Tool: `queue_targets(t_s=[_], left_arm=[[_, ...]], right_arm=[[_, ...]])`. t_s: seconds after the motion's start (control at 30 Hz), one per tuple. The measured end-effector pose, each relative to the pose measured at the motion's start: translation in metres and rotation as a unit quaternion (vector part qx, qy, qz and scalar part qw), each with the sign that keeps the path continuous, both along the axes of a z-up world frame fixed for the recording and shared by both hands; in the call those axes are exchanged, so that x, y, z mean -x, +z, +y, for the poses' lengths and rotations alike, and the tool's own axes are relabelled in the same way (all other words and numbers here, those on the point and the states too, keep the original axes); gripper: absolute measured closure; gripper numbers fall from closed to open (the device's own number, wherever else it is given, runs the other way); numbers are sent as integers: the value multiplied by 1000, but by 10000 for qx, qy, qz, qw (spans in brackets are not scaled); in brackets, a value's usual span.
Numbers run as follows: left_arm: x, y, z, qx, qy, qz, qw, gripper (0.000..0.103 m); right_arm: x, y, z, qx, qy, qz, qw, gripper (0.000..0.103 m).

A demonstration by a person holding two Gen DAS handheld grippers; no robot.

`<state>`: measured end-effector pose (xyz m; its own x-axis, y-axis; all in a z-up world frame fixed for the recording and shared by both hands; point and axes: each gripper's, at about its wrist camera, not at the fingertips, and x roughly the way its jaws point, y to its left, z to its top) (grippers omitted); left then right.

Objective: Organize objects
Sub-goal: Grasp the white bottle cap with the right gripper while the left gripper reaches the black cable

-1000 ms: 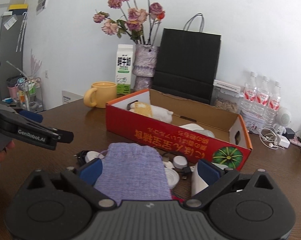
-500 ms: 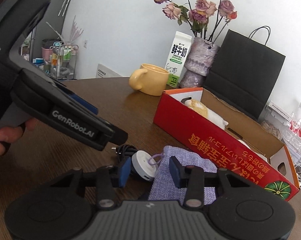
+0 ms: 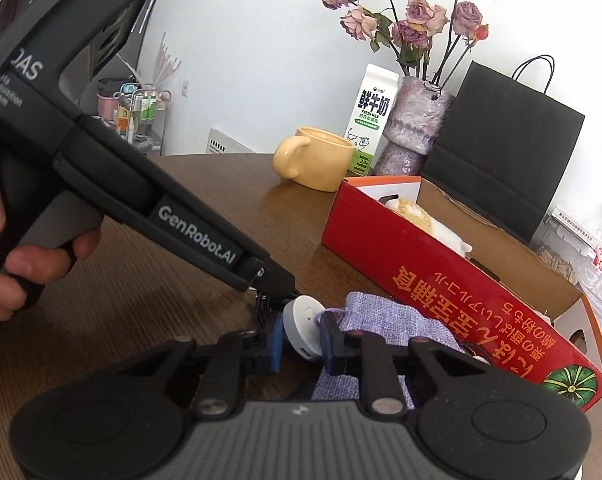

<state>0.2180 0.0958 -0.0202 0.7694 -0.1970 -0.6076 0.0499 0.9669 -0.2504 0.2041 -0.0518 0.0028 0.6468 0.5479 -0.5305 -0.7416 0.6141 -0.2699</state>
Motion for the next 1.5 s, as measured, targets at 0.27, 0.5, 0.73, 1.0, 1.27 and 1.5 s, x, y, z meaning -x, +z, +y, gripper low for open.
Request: queue_targets(t_s=[0.27, 0.5, 0.73, 1.0, 1.27, 1.5], left_arm=[[1, -6, -7, -169, -120, 22, 9998, 75], [6, -8, -6, -224, 46, -95, 9997, 75], [12, -7, 1, -253, 423, -140, 9987, 74], [30, 7, -11, -660, 613, -604, 9941, 13], [18, 3, -34, -1001, 728, -396, 9915, 0], [3, -6, -43, -1229, 907, -62, 9882, 0]], right_arm=[[-4, 2, -8, -281, -150, 36, 9995, 94], [-10, 11, -25, -863, -378, 95, 9955, 94], [-11, 23, -48, -1679, -409, 319, 9844, 94], [-13, 31, -75, -2194, -749, 325, 9722, 94], [-13, 33, -101, -2374, -1074, 233, 9652, 94], [-13, 30, -132, -2522, -1440, 202, 9567, 94]])
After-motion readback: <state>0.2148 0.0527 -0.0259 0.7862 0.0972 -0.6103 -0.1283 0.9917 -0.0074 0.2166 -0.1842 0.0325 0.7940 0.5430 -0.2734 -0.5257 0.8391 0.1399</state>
